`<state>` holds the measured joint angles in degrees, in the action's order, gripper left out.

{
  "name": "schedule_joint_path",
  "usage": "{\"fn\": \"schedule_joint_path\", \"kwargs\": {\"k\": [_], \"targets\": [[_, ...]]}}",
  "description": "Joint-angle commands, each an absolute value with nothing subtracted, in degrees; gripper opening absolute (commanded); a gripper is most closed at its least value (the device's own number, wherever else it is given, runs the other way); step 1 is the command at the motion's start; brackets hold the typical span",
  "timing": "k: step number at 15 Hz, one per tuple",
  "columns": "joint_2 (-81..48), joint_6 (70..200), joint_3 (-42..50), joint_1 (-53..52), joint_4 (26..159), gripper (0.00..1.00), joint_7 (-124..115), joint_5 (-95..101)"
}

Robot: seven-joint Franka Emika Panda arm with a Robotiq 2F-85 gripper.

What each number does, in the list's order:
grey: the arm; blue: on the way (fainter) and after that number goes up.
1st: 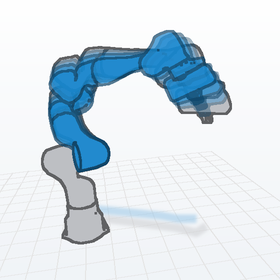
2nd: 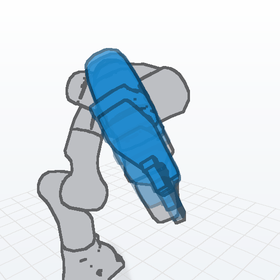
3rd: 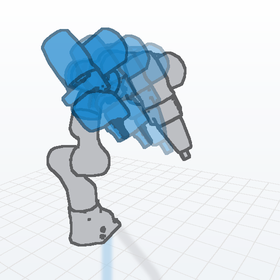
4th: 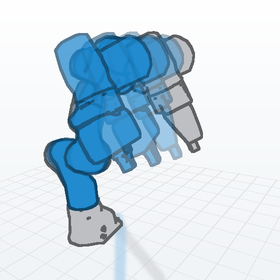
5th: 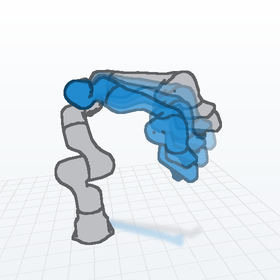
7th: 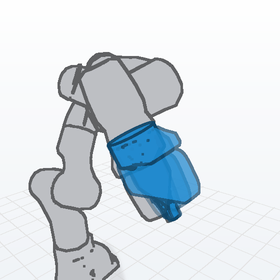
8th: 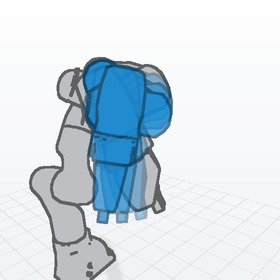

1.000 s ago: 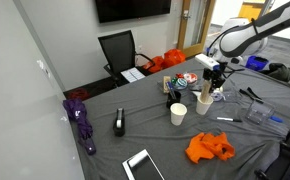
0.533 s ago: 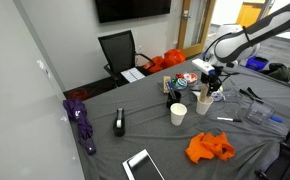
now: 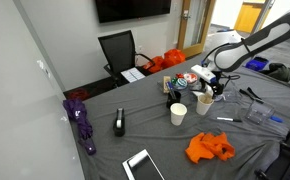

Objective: Pick up the wooden object on the table and put it in the right paper cup

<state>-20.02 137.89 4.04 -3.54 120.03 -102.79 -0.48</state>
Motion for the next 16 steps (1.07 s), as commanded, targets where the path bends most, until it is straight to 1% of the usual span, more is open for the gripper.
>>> {"fn": "schedule_joint_path", "kwargs": {"k": [1,6,10,16], "targets": [[-18.75,142.05,5.08,-4.93,122.92,1.0,-103.27,2.16],[-16.67,145.41,5.73,-7.45,124.93,1.0,-106.18,6.81],[-14.43,145.68,5.9,-9.13,126.16,1.0,-110.28,11.32],[-10.34,144.58,4.4,-8.17,128.88,1.0,-109.65,11.02]]}}
